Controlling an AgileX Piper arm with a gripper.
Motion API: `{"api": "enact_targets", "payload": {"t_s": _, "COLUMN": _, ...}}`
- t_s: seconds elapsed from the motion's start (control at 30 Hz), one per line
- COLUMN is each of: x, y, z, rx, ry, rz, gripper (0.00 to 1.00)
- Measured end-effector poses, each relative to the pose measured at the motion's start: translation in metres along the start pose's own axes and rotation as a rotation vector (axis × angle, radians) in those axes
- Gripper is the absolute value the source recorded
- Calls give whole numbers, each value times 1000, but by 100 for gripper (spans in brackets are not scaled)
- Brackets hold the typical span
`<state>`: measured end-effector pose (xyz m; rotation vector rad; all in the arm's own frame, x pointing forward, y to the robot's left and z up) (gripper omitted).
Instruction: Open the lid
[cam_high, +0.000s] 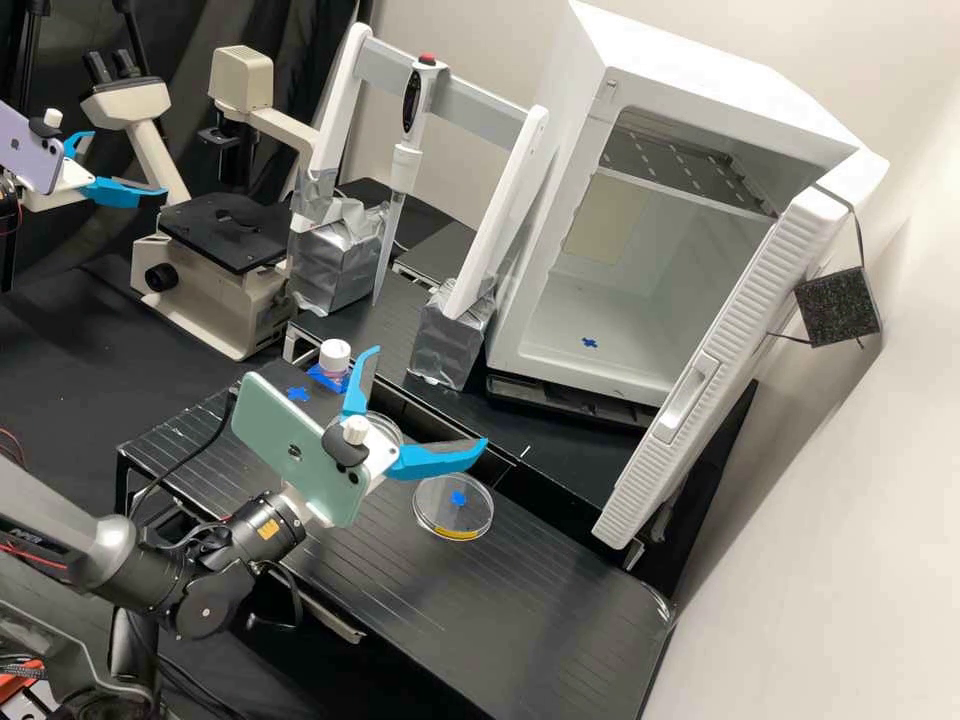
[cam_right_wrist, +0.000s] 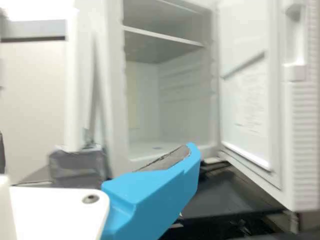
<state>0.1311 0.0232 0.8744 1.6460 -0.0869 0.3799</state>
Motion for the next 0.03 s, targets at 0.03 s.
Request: {"api": "enact_targets", "payload": {"t_s": 0.03, "x": 0, "y": -1, "z": -1, "rx": 6, "ry": 10, "rz": -6, "gripper": 100}}
